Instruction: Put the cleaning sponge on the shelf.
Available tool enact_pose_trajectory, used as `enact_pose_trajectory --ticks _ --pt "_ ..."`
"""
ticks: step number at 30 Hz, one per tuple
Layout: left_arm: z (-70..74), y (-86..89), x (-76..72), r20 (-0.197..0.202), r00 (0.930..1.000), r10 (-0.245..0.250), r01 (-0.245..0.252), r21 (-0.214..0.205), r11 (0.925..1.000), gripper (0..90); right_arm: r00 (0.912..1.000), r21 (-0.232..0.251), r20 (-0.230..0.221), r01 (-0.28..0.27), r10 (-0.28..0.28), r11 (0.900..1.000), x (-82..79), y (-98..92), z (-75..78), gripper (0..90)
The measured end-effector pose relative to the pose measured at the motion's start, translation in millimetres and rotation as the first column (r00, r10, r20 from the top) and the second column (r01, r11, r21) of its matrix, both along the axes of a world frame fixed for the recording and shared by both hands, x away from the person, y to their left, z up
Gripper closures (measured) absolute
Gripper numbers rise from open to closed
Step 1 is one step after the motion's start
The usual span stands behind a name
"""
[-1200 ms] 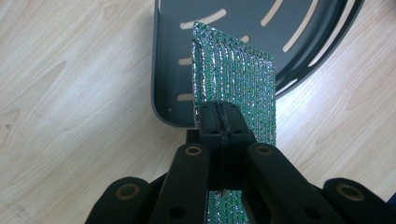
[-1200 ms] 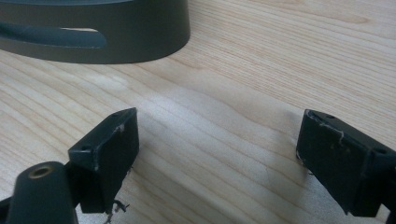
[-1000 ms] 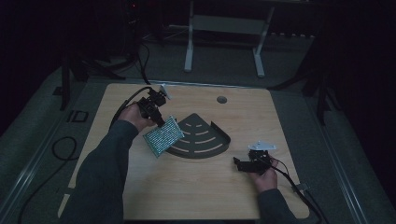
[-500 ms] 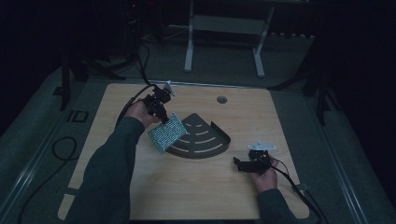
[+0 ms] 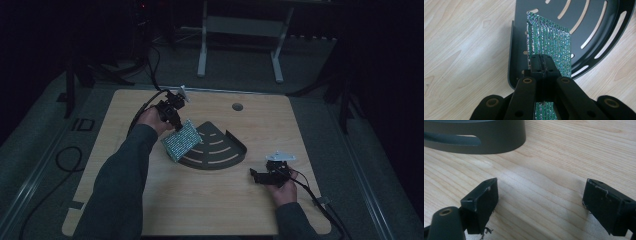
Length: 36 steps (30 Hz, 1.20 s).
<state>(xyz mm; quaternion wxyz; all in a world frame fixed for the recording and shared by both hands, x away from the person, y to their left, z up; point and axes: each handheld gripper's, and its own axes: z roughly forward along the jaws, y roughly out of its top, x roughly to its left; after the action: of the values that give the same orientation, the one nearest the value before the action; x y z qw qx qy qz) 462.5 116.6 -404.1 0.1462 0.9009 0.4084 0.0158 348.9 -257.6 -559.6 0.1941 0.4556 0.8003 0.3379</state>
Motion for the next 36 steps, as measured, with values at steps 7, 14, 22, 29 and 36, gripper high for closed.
enact_pose_trajectory --ticks 7,14,22,29,36 --pt "-1.1 -1.4 3.8 0.003 1.0 0.006 -0.006 -0.002 1.0 90.0 1.0 0.0 0.0 0.0 0.0 1.0 0.0 0.0 0.0 12.7" --pt "-3.2 -4.3 6.4 0.0 0.9999 0.01 -0.01 -0.008 0.9999 90.0 1.0 0.0 0.0 0.0 0.0 1.0 0.0 0.0 0.0 12.7" --pt "-4.5 -6.3 10.2 0.006 0.9999 0.008 -0.008 -0.009 0.9999 90.0 1.0 0.0 0.0 -0.001 0.001 1.0 0.0 0.0 0.0 12.7" --pt "-8.4 -7.9 14.7 0.002 0.9999 0.017 -0.017 -0.016 0.9997 90.0 1.0 0.0 0.0 -0.001 0.001 1.0 0.1 -0.1 0.0 12.7" --pt "-8.9 -10.8 19.1 0.002 0.9999 0.016 -0.016 -0.008 0.9998 90.0 1.0 0.0 0.0 -0.001 0.001 1.0 0.1 -0.1 0.0 12.7"
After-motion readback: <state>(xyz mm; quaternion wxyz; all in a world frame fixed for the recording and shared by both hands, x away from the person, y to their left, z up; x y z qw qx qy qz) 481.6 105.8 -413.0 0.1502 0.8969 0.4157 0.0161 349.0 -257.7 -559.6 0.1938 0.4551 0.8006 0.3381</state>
